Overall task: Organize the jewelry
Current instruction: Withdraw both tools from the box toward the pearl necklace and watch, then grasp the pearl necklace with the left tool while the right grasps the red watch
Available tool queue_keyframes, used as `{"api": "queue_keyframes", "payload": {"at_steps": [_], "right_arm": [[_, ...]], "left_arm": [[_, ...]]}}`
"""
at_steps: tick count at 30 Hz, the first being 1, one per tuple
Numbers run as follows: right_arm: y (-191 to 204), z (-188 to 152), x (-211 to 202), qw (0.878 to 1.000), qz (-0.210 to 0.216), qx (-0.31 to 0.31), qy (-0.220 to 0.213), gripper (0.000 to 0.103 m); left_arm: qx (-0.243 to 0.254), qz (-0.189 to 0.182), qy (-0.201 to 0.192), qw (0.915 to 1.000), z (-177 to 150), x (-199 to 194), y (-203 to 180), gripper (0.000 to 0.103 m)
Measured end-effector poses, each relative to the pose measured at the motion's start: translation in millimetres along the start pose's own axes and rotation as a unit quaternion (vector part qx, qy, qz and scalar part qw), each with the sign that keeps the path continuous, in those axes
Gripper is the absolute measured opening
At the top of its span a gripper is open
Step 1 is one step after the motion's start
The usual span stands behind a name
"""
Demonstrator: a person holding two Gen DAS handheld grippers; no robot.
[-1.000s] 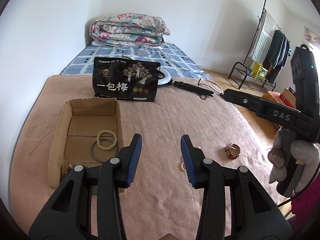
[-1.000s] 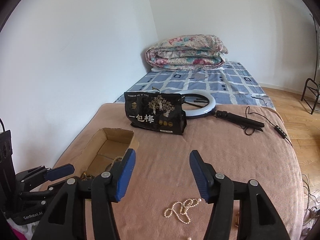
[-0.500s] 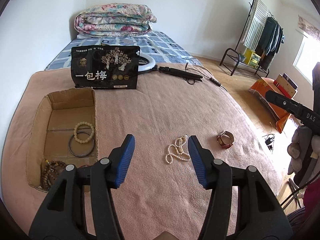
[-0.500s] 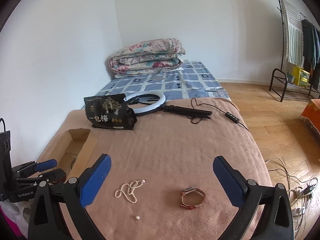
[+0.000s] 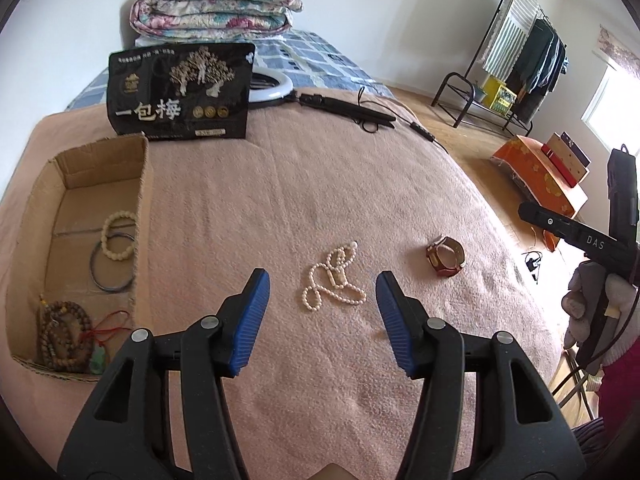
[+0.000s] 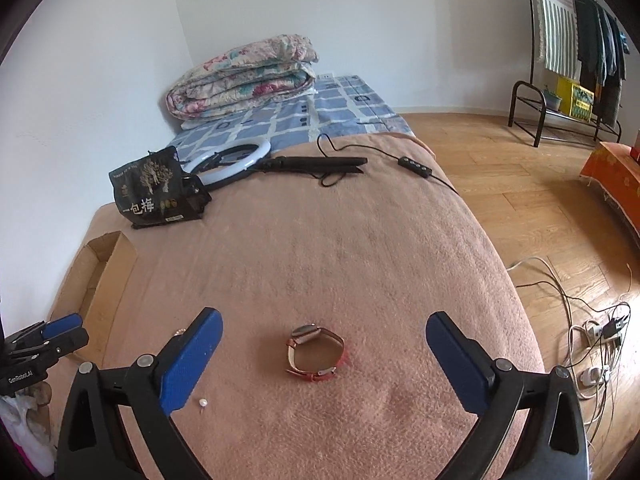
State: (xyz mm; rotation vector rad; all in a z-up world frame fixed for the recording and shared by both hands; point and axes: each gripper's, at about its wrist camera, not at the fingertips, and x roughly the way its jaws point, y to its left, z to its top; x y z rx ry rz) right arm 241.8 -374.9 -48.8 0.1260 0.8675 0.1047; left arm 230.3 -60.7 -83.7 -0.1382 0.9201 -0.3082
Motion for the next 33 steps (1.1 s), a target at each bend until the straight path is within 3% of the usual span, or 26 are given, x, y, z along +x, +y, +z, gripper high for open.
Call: {"api": "queue_keyframes", "payload": {"at_steps": [13,33], "right_arm": [[12,-19,38,0.998,0.005,-0.038,0.052,0.103],[19,-28,81,0.994,-0.009,-0.079,0.082,0.103]], "left_arm": [[0.003,-0.018,0.057,0.9982,-7,64,-18,0.057],[0.010,0.030,0.101,0.9943,-1,140,-23,0.057]]}}
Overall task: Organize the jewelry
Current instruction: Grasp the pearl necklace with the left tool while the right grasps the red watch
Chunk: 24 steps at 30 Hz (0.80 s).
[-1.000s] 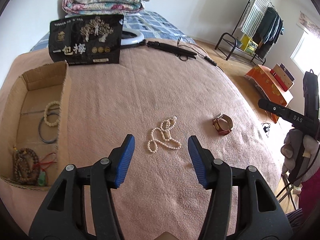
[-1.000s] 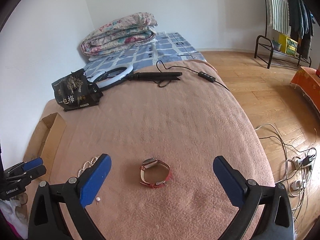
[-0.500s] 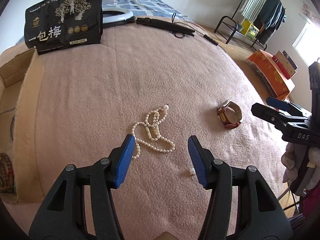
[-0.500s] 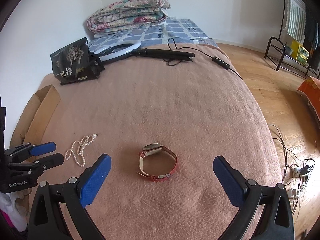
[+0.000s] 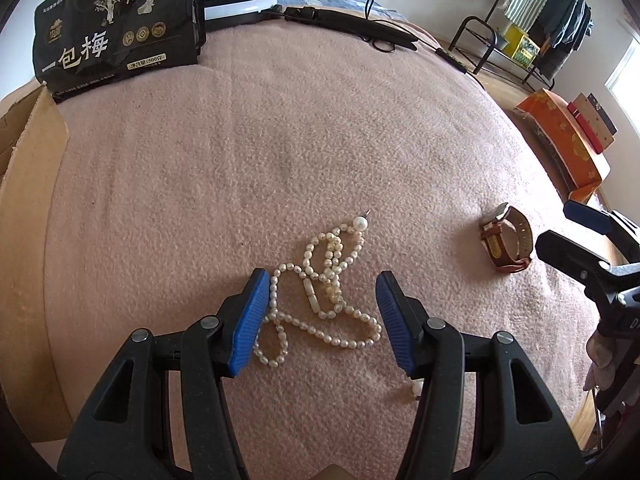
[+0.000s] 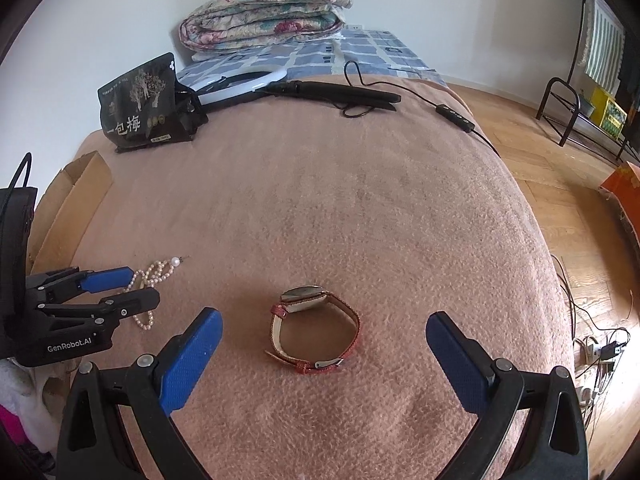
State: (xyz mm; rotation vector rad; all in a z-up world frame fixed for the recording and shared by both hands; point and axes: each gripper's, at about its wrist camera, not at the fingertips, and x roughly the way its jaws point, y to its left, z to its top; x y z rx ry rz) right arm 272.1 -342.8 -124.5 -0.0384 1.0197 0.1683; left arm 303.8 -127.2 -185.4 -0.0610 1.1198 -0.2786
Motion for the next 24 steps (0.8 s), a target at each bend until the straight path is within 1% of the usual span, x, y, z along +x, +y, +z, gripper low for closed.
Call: {"api": "queue_keyframes", "payload": {"at_steps": [5,8,10,12,13,15,18,21,24], "right_arm": [[4,-5,14,1.000,-0.001,-0.016,0.021,0.103],[4,-7,19,0.999,0.001,-0.019,0.031,0.103],[5,-7,22,0.999,-0.001,-0.019,0.036,0.103],[4,-7,24,0.999,-0.001,-0.017,0.037,0.103],[5,-7,25,0.999,-0.002,-0.017,0.038,0.103],[6,-6,27,0.999,-0.004,-0.019,0.040,0.103],[8,-6,30,0.999,-0.006,-0.022,0.043,0.103],[9,-6,34,0.999,-0.009,-0.026,0.046,0.101],[9,-7,37,0.998,-0.012,-0.030,0.053,0.094]], "left_arm": [[0.012,0.010,0.000,0.9999,0,4,-2,0.056],[0.016,0.023,-0.002,0.9996,-1,4,-1,0.043],[0.015,0.024,-0.002,0.9996,-1,4,2,0.037],[0.015,0.027,-0.003,0.9995,-1,3,4,0.029],[0.016,0.028,-0.003,0.9995,-2,3,5,0.026],[0.018,0.030,-0.004,0.9994,-3,3,6,0.016],[0.017,0.025,-0.003,0.9995,-4,2,8,0.009],[0.018,0.022,-0.004,0.9996,-4,1,8,0.007],[0.014,0.017,-0.004,0.9998,-4,0,9,0.006]]}}
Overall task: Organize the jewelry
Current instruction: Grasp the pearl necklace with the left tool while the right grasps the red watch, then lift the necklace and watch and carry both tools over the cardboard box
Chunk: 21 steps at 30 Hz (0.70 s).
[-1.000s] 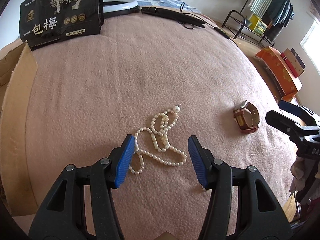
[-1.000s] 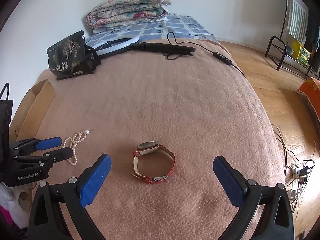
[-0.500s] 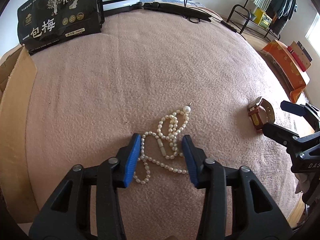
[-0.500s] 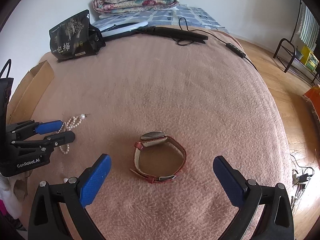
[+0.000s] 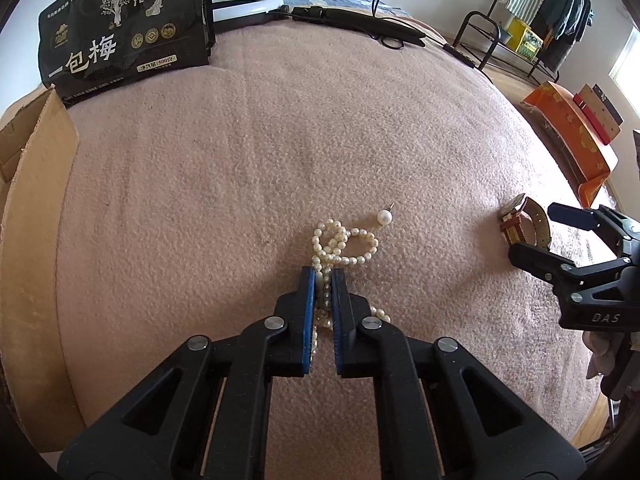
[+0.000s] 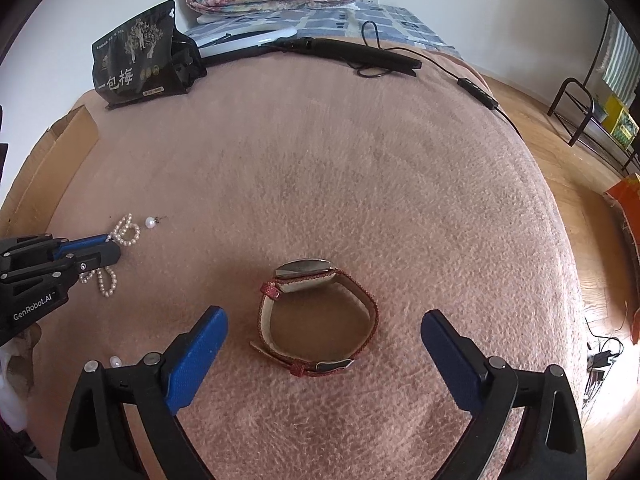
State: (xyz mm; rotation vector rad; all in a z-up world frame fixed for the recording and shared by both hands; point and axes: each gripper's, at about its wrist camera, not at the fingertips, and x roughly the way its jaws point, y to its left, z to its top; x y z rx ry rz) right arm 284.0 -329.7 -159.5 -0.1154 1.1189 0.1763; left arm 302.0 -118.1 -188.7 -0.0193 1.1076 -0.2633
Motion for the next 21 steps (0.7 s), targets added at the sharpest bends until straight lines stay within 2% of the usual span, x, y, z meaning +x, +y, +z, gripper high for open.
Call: {"api": "queue_keyframes", "payload": {"at_steps": [4,6,8,21], "right_arm": [[-3,-1,7,1.000,0.008,0.005,0.016,0.077],[-4,-1,7,1.000,0.018,0.010,0.016,0.074],[-4,-1,6,0.999,0.027,0.011,0.015,0.064],[-2,-1,-20,0.999,0.034,0.015,-0.012,0.060]], "left_arm": [[-0.007,-0.006,-0.002,1.0000,1,-2,2,0.005],[-0.009,-0.007,-0.005,0.9999,1,-4,3,0.005],[-0.012,-0.009,-0.009,0.9998,1,-7,4,0.005],[-0.033,-0.035,-0.055,0.9973,11,-51,14,0.004]]}}
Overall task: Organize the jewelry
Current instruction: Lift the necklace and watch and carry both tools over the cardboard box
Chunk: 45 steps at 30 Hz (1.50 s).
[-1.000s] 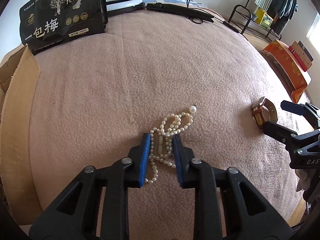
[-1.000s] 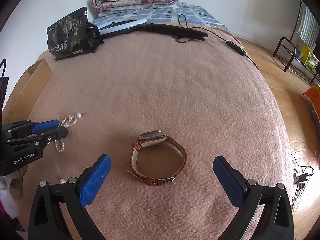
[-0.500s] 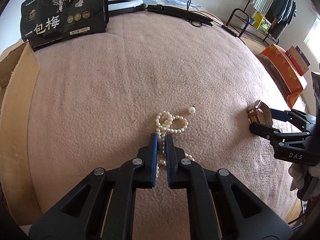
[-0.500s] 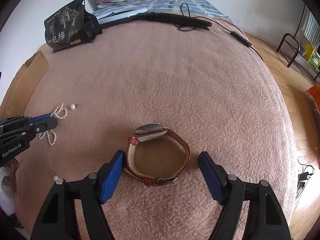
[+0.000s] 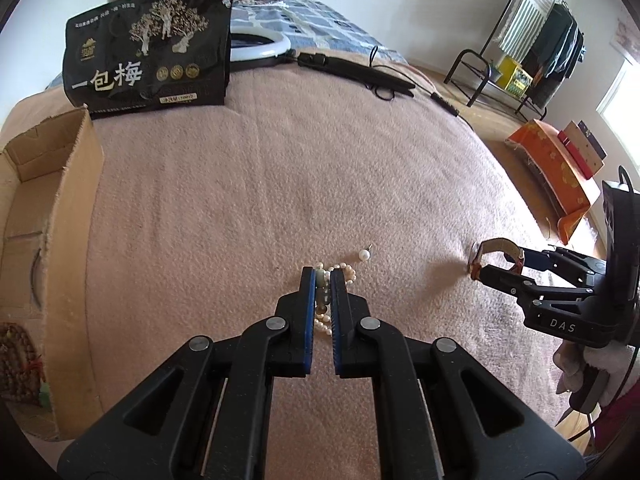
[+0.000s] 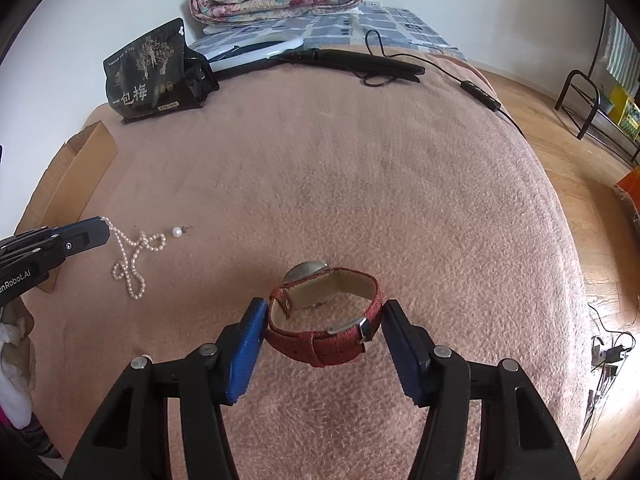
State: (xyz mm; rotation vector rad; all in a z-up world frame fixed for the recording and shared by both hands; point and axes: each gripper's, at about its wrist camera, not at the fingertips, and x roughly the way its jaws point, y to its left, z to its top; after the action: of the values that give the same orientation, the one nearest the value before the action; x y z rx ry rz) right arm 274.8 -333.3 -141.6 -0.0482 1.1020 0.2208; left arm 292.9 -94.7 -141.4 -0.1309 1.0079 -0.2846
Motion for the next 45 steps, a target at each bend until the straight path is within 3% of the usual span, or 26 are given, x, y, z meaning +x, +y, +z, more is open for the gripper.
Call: {"api": "queue_keyframes", "payload": {"at_steps": [12,13,14,23,33,45], "right_arm": [[4,-4,-23,1.000,-0.011,0.002,-0.016,0.057],[3,-4,-25,1.000,-0.012,0.003,-0.018,0.052],[3,-4,-28,1.000,-0.008,0.004,-0.021,0.018],[6,-2,-38,1.000,-0.007,0.013,-0.024,0.017],[15,4,-68,0.998,0.019,0.016,-0.065,0.017],[63,14,-113,0.991,0.051,-0.010,-0.121,0.017]], "left_arm": [[-0.008,-0.013,-0.040,0.9991,7,-40,9,0.004],[-0.007,-0.015,-0.042,0.9990,7,-43,9,0.004],[-0.007,-0.017,-0.044,0.9989,8,-45,10,0.004],[-0.014,-0.018,-0.059,0.9980,9,-62,17,0.004],[-0.025,-0.029,-0.087,0.9955,15,-92,26,0.004],[-0.041,-0.042,-0.136,0.9890,34,-149,49,0.004]]}}
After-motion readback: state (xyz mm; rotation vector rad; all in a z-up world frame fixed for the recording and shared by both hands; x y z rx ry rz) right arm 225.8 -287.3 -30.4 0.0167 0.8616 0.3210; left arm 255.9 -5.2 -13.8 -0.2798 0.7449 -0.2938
